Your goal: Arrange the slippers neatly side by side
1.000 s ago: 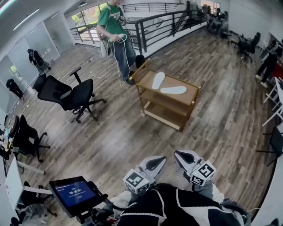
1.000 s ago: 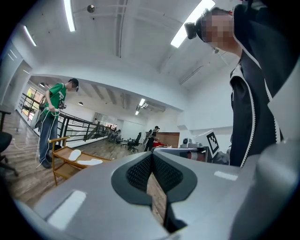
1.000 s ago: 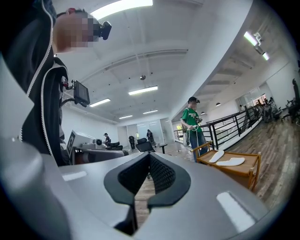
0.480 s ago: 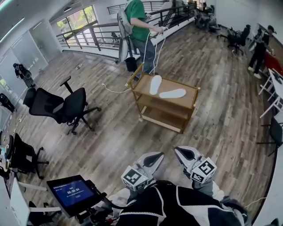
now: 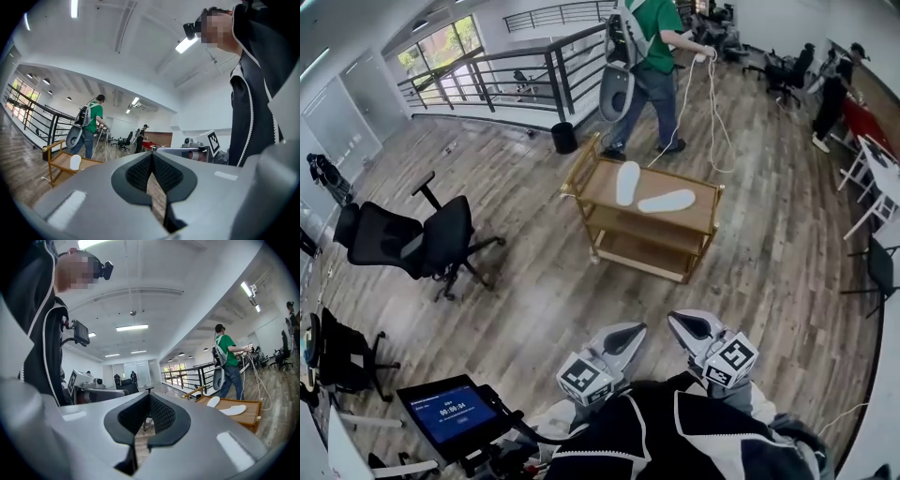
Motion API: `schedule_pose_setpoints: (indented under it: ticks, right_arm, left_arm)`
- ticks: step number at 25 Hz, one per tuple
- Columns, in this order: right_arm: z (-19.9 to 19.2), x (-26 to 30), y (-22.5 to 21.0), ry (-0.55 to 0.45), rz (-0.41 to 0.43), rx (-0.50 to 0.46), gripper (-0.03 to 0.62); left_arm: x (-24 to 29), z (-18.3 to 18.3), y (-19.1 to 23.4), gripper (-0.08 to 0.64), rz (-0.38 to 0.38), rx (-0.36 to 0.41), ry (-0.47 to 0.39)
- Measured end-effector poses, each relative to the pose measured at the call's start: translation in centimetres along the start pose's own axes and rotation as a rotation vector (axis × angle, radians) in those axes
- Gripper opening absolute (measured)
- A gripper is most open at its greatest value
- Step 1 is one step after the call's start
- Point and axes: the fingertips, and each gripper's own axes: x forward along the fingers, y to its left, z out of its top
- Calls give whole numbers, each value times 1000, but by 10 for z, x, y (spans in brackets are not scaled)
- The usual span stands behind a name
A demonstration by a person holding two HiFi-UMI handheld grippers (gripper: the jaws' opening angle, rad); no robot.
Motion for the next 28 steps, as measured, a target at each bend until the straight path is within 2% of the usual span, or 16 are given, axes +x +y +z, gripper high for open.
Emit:
schedule_pose_setpoints:
  ticks: [6, 12, 18, 23, 28]
  right_arm:
    - [1, 24, -13, 18, 1, -6, 6]
    - [1, 47, -45, 20, 31, 17, 5]
    - [2, 96, -88, 16, 116, 51, 6]
    - [23, 119, -149, 10, 157, 36, 6]
    - [39, 123, -237, 8, 150, 34, 6]
  left_arm:
    - [2, -3, 23, 18, 3, -35, 4]
    - [18, -8, 51, 18, 36, -45, 12]
    - [47, -7, 107, 18, 112, -40, 20]
    - [100, 2, 150, 18, 155, -43, 14]
    - [186, 8, 187, 18, 130, -38, 11]
